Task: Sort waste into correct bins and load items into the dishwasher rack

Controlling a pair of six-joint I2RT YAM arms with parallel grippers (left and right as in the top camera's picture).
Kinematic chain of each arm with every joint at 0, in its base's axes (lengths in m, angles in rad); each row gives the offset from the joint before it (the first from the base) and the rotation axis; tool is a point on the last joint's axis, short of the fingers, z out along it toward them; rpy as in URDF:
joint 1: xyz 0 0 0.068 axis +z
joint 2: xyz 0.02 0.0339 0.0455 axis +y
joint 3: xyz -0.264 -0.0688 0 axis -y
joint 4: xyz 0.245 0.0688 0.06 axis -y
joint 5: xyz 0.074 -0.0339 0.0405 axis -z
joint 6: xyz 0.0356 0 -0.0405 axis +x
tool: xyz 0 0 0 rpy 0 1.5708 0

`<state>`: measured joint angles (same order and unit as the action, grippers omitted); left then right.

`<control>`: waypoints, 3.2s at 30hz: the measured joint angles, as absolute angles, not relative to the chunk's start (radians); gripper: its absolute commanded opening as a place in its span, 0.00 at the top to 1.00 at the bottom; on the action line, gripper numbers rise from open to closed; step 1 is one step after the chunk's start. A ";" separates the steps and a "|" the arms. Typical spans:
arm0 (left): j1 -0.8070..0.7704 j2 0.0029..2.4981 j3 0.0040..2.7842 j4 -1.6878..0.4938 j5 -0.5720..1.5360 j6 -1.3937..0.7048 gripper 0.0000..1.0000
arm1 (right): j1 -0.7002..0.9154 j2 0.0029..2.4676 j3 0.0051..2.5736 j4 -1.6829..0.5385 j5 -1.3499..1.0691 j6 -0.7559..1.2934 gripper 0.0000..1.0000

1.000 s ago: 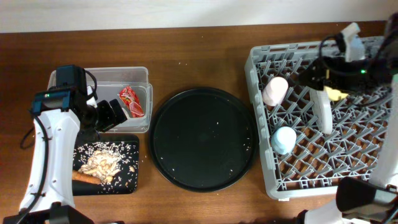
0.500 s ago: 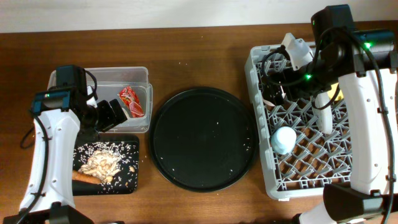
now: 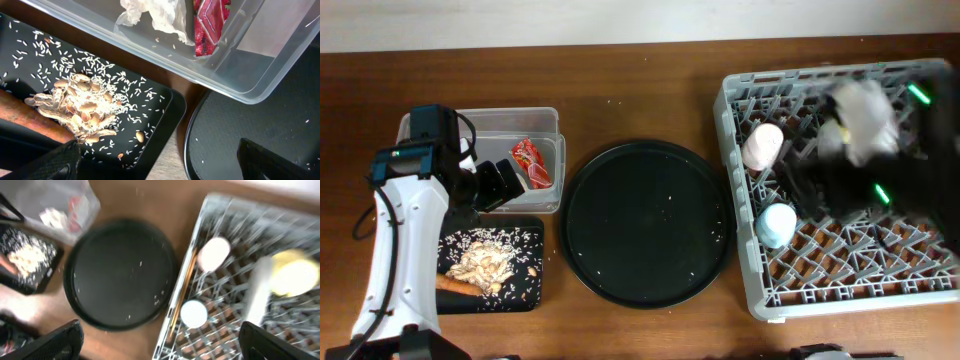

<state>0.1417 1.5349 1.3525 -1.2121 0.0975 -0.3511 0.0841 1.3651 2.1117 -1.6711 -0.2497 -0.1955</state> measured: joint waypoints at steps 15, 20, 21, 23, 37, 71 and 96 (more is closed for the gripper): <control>0.142 1.535 1.353 -1.213 0.098 -0.351 0.01 | 0.109 0.471 1.198 -0.612 -0.286 -0.209 0.02; 0.142 1.535 1.353 -1.213 0.098 -0.351 0.01 | 0.128 0.207 0.670 -0.213 -0.302 -0.210 0.02; 0.142 1.535 1.353 -1.213 0.098 -0.351 0.01 | 0.128 0.176 0.595 -0.146 -0.301 -0.209 0.02; 0.142 1.535 1.353 -1.213 0.098 -0.351 0.01 | 0.129 0.128 0.460 -0.036 -0.301 -0.208 0.02; 0.142 1.535 1.353 -1.212 0.097 -0.351 0.01 | 0.129 0.016 0.042 0.081 -0.205 -0.209 0.02; 0.142 1.527 1.336 -1.208 0.097 -0.351 0.01 | 0.129 0.015 0.013 -0.060 -0.158 -0.209 0.02; 0.105 0.408 0.410 -0.495 0.059 -0.467 0.01 | 0.129 0.014 0.013 -0.060 -0.154 -0.209 0.02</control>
<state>0.1051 0.4084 0.4099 -0.4953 0.0589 -0.4667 0.1291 0.0139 0.0128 -0.0605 -0.1543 -0.2092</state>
